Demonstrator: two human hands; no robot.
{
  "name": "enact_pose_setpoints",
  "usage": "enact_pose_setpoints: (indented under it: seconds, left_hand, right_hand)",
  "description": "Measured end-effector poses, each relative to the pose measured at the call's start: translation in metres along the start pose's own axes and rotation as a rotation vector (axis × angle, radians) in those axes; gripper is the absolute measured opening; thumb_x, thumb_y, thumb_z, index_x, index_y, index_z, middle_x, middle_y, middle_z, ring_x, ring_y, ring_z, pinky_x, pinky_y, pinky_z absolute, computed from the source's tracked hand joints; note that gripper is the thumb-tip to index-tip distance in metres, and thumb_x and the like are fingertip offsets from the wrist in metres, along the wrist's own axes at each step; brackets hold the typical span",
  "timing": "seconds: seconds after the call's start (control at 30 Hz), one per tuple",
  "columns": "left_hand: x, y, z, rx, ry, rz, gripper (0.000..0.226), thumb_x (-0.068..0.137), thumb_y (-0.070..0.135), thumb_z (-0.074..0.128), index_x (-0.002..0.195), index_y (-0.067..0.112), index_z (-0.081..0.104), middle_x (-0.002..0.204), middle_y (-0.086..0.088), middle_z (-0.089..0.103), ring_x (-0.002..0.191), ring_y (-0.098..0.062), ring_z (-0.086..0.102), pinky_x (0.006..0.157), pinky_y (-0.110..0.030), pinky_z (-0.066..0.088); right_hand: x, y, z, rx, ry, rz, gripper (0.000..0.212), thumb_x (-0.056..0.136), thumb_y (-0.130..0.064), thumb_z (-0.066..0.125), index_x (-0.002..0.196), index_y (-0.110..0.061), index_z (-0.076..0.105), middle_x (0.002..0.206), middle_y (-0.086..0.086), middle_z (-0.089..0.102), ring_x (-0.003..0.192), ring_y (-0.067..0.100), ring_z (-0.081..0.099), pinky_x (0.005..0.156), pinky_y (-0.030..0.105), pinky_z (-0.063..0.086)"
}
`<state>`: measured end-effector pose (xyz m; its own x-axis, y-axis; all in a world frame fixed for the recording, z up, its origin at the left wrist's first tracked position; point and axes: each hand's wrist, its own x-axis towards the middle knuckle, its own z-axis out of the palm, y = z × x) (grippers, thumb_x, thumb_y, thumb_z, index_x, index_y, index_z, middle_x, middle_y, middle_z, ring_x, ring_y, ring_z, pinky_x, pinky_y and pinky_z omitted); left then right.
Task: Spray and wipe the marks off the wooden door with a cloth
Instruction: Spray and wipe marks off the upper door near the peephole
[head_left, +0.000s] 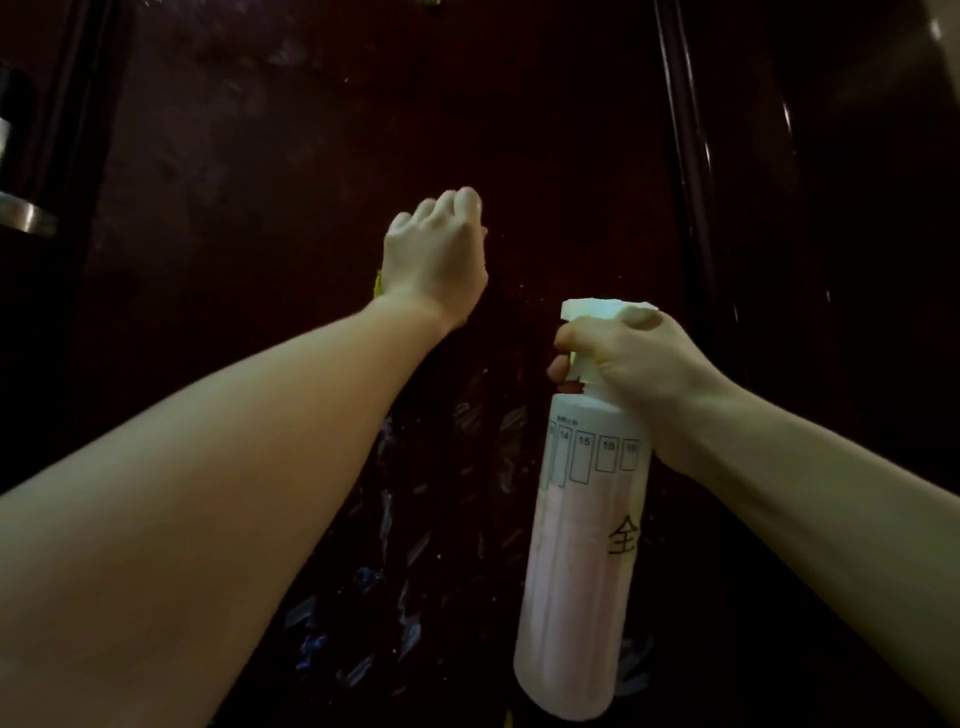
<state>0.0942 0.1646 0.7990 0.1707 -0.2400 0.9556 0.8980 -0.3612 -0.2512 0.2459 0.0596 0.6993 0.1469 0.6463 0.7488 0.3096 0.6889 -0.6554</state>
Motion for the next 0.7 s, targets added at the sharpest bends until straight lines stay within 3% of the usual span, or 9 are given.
enact_pose_setpoints:
  seconds: [0.13,0.27,0.33,0.4,0.47,0.53,0.6,0.7]
  left_hand:
    - [-0.002,0.017,0.001,-0.029,-0.183,0.381,0.017,0.097,0.025,0.048,0.106,0.012,0.054,0.101,-0.004,0.063,0.094,-0.025,0.061,0.081,-0.038,0.043]
    - [-0.042,0.032,-0.004,-0.078,-0.31,0.701,0.016,0.095,0.028,0.048,0.103,0.016,0.054,0.096,0.0,0.063,0.086,-0.018,0.06,0.075,-0.032,0.044]
    - [-0.052,0.031,-0.003,-0.099,-0.263,0.645,0.015,0.096,0.026,0.048,0.101,0.015,0.055,0.094,0.0,0.062,0.083,-0.017,0.06,0.073,-0.03,0.043]
    - [-0.044,0.03,-0.002,-0.126,-0.15,0.403,0.013,0.097,0.023,0.048,0.1,0.012,0.056,0.093,-0.002,0.063,0.083,-0.021,0.061,0.074,-0.033,0.041]
    - [-0.026,0.031,0.002,-0.091,-0.058,0.161,0.015,0.098,0.022,0.046,0.102,0.011,0.055,0.096,-0.003,0.063,0.088,-0.023,0.061,0.078,-0.036,0.043]
    - [-0.01,0.034,0.007,-0.051,-0.039,0.061,0.017,0.099,0.022,0.044,0.106,0.011,0.055,0.101,-0.003,0.064,0.093,-0.023,0.061,0.083,-0.038,0.044]
    - [-0.003,0.043,0.011,-0.036,-0.081,0.149,0.02,0.099,0.024,0.045,0.111,0.011,0.054,0.105,-0.004,0.064,0.097,-0.024,0.061,0.084,-0.038,0.044]
    - [-0.02,0.064,0.012,-0.088,-0.233,0.475,0.02,0.097,0.027,0.047,0.109,0.014,0.055,0.103,-0.003,0.064,0.092,-0.022,0.061,0.077,-0.034,0.043]
  right_hand:
    - [0.003,0.007,-0.006,0.0,0.016,0.022,0.017,0.082,-0.025,0.063,0.094,-0.012,0.063,0.068,0.004,0.067,0.066,0.019,0.062,0.066,0.04,0.051]
    - [-0.002,0.008,-0.012,0.036,0.031,0.032,0.014,0.083,-0.021,0.064,0.087,-0.008,0.068,0.067,0.005,0.068,0.065,0.02,0.062,0.064,0.036,0.052]
    - [-0.004,0.006,-0.015,0.033,0.022,0.028,0.014,0.085,-0.023,0.066,0.091,-0.011,0.069,0.076,0.003,0.073,0.07,0.018,0.066,0.065,0.032,0.053]
    - [-0.003,0.004,-0.019,0.014,0.017,0.035,0.022,0.086,-0.028,0.067,0.104,-0.015,0.066,0.088,0.003,0.075,0.08,0.016,0.069,0.07,0.031,0.054]
    - [-0.003,0.004,-0.024,0.001,0.053,0.038,0.023,0.087,-0.029,0.066,0.107,-0.017,0.063,0.089,0.004,0.075,0.082,0.017,0.07,0.069,0.031,0.055]
    - [-0.002,0.005,-0.03,-0.01,0.09,0.04,0.019,0.087,-0.026,0.065,0.104,-0.016,0.063,0.084,0.005,0.074,0.074,0.018,0.068,0.064,0.033,0.054]
    - [-0.002,0.008,-0.035,-0.018,0.091,0.052,0.02,0.086,-0.023,0.064,0.102,-0.011,0.063,0.075,0.005,0.07,0.067,0.018,0.064,0.061,0.034,0.053]
    - [-0.004,0.012,-0.041,-0.018,0.095,0.056,0.021,0.084,-0.023,0.065,0.098,-0.008,0.065,0.07,0.004,0.067,0.066,0.019,0.062,0.063,0.036,0.053]
